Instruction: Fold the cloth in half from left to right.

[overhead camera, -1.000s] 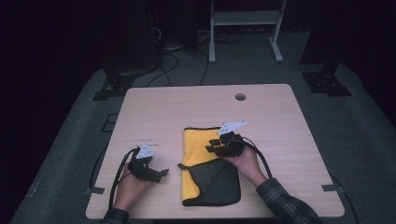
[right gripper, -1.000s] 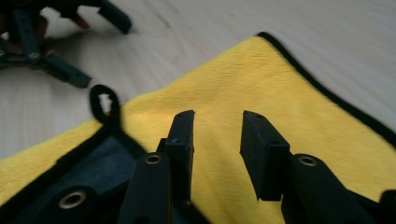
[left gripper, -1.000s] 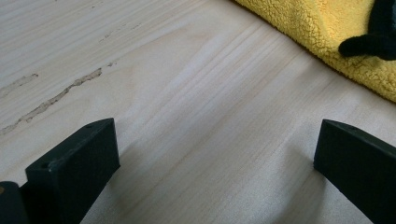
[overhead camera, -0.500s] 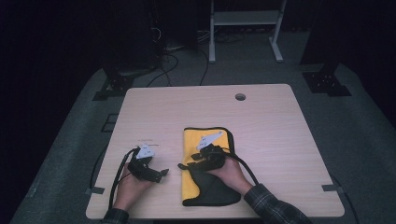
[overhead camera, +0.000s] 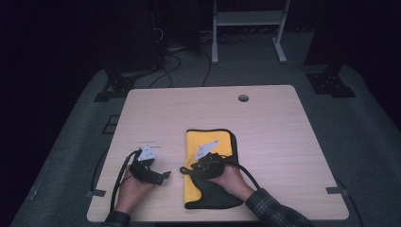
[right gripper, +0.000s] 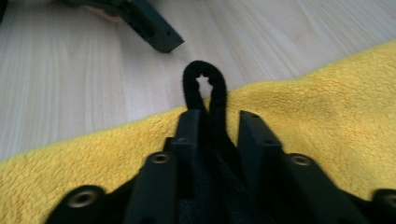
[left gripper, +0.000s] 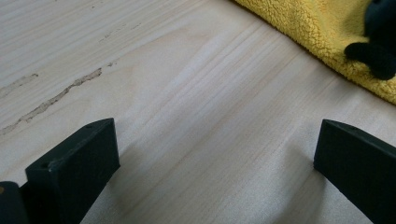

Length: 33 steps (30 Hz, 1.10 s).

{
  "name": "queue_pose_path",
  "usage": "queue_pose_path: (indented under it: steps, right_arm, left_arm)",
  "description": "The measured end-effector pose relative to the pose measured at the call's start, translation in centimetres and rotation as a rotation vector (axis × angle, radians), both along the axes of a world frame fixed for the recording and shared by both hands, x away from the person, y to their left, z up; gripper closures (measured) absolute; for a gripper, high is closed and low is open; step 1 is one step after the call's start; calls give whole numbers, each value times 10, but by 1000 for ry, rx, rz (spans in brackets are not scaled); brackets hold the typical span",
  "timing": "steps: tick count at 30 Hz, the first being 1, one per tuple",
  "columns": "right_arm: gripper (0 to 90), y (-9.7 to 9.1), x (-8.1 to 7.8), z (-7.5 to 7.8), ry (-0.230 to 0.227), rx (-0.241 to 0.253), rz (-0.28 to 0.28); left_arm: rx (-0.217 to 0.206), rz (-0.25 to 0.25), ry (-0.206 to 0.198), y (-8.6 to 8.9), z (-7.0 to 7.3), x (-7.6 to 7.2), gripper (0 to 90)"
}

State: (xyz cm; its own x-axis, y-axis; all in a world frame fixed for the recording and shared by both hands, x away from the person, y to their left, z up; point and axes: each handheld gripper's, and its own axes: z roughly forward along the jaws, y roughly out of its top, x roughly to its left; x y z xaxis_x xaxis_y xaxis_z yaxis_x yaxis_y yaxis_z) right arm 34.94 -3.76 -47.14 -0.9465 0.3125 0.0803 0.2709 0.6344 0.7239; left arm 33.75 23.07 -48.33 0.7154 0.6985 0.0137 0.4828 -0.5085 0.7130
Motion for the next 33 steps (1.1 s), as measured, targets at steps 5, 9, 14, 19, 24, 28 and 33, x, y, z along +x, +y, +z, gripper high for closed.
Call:
queue_pose_path:
  steps: [5,9,14,19,24,28,33]
  right_arm:
    - [827,0,-5,0,-66,-22,30]
    - [837,-4,-3,3,-21,12,18]
    - [840,-16,-1,13,10,58,0]
    - [840,-31,-3,20,29,96,-21]
    - [840,-48,-9,25,32,111,-36]
    - [840,-63,-16,29,51,136,-46]
    - [840,-83,-29,34,60,144,-51]
  left_arm:
    - [0,0,0,0,0,0,0]
    - [0,0,0,0,0,0,0]
    - [4,-3,0,0,0,0,0]
    - [3,-2,1,0,0,0,0]
    - [4,-3,0,0,0,0,0]
    - [3,-4,0,0,0,0,0]
    - [-3,-1,-3,0,0,0,0]
